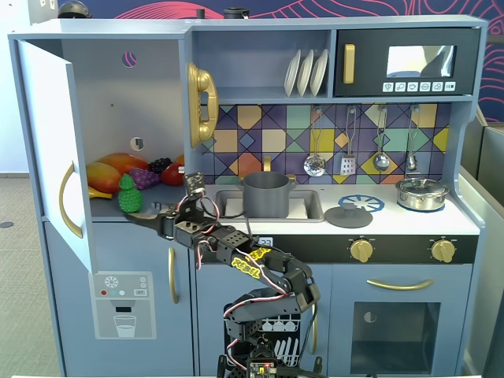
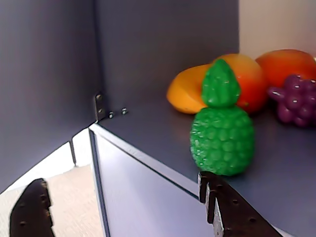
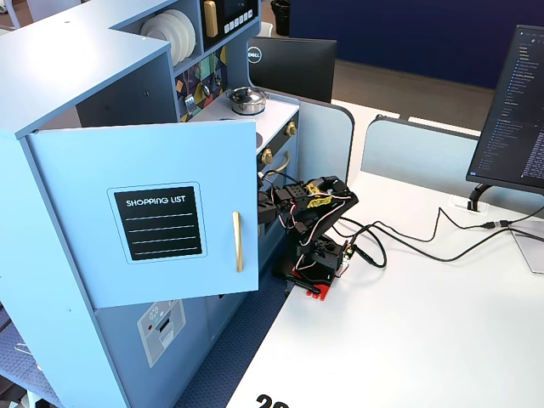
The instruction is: Pick up the green pineapple from the left cabinet and place it in the gray recipient
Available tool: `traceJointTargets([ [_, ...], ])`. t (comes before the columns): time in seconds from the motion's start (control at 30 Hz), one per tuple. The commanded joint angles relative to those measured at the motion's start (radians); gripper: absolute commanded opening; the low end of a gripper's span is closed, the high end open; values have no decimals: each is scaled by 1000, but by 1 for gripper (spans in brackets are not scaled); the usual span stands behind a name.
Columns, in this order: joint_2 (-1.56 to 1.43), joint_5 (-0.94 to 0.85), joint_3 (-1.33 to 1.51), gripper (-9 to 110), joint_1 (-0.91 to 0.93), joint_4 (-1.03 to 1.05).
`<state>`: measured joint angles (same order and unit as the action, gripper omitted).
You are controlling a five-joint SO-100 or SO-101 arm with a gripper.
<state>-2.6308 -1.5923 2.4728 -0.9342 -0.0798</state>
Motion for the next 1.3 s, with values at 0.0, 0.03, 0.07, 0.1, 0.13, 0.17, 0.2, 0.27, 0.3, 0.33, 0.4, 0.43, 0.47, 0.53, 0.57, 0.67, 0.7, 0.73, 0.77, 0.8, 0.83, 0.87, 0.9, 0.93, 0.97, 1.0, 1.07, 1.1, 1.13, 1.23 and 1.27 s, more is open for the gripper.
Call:
traceJointTargets([
  [0.0, 43, -29, -55, 39, 31, -60],
  [0.03, 58, -29, -58, 40, 38, -74],
  [0.07, 75, -29, -61, 41, 48, -84],
  [0.1, 92, -28, -66, 43, 61, -101],
  [0.13, 112, -21, -71, 44, 72, -120],
  [0.17, 135, -17, -77, 44, 86, -133],
  [0.2, 155, -11, -86, 45, 98, -149],
  [0.27, 195, 6, -107, 45, 109, -178],
  [0.3, 212, 6, -118, 45, 115, -183],
  [0.33, 229, 6, -129, 45, 117, -195],
  [0.4, 264, 5, -150, 45, 121, -201],
  [0.43, 278, 0, -158, 45, 127, -201],
  [0.47, 291, 0, -166, 45, 129, -201],
  [0.53, 318, 3, -189, 45, 132, -201],
  [0.57, 334, 3, -206, 45, 132, -202],
  [0.67, 397, 5, -264, 44, 138, -204],
  [0.7, 417, 5, -282, 44, 140, -204],
  [0.73, 436, 2, -299, 44, 143, -204],
  [0.77, 453, 0, -311, 44, 146, -204],
  [0.8, 468, -2, -324, 44, 147, -204],
  [0.83, 483, -3, -337, 44, 147, -204],
  [0.87, 500, -5, -353, 44, 149, -206],
  [0.9, 515, -9, -367, 43, 149, -206],
  [0.93, 532, -14, -380, 43, 149, -207],
  [0.97, 548, -12, -396, 43, 149, -207],
  [1.0, 561, -11, -410, 43, 149, -206],
  [1.07, 589, -18, -436, 43, 147, -210],
  [1.1, 604, -21, -449, 42, 147, -213],
  [1.13, 618, -25, -463, 42, 147, -213],
  [1.23, 663, -28, -503, 42, 150, -213],
  [1.27, 678, -31, -517, 42, 153, -213],
])
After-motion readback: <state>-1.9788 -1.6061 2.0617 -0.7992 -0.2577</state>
